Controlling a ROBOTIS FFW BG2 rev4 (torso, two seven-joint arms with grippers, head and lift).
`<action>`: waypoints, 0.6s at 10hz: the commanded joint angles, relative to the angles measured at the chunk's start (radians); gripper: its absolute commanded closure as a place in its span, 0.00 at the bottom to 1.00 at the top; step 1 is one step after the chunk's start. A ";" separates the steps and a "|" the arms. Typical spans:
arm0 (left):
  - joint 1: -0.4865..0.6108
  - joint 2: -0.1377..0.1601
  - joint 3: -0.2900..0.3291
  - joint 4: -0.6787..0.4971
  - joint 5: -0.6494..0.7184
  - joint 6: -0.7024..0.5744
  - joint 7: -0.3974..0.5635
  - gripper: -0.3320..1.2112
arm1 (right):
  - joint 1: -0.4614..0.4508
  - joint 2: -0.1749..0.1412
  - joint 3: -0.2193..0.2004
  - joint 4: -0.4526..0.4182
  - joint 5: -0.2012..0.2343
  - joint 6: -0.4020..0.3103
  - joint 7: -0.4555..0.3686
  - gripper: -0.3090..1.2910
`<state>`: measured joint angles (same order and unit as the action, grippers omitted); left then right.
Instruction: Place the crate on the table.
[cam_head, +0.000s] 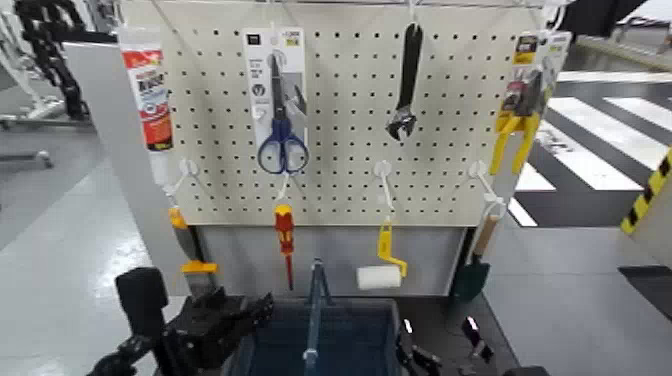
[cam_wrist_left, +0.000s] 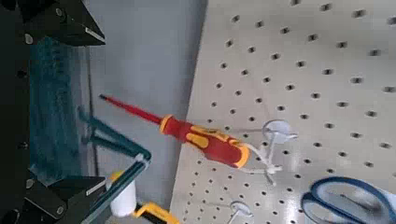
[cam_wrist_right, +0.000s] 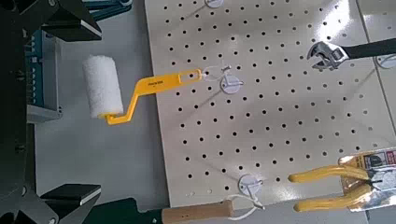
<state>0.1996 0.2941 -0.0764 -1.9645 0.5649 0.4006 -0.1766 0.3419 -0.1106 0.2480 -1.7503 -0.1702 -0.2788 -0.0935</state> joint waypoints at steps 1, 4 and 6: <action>0.101 -0.076 0.020 0.009 -0.201 -0.198 0.032 0.36 | 0.002 -0.001 -0.006 0.000 0.000 -0.002 0.001 0.29; 0.167 -0.112 0.023 0.041 -0.356 -0.370 0.091 0.36 | 0.002 -0.003 -0.009 0.000 0.000 -0.002 0.001 0.29; 0.192 -0.124 0.015 0.053 -0.427 -0.428 0.112 0.36 | 0.002 -0.004 -0.010 0.000 0.002 -0.002 0.003 0.29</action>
<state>0.3832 0.1739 -0.0603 -1.9133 0.1603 -0.0097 -0.0627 0.3436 -0.1148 0.2388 -1.7503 -0.1695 -0.2811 -0.0904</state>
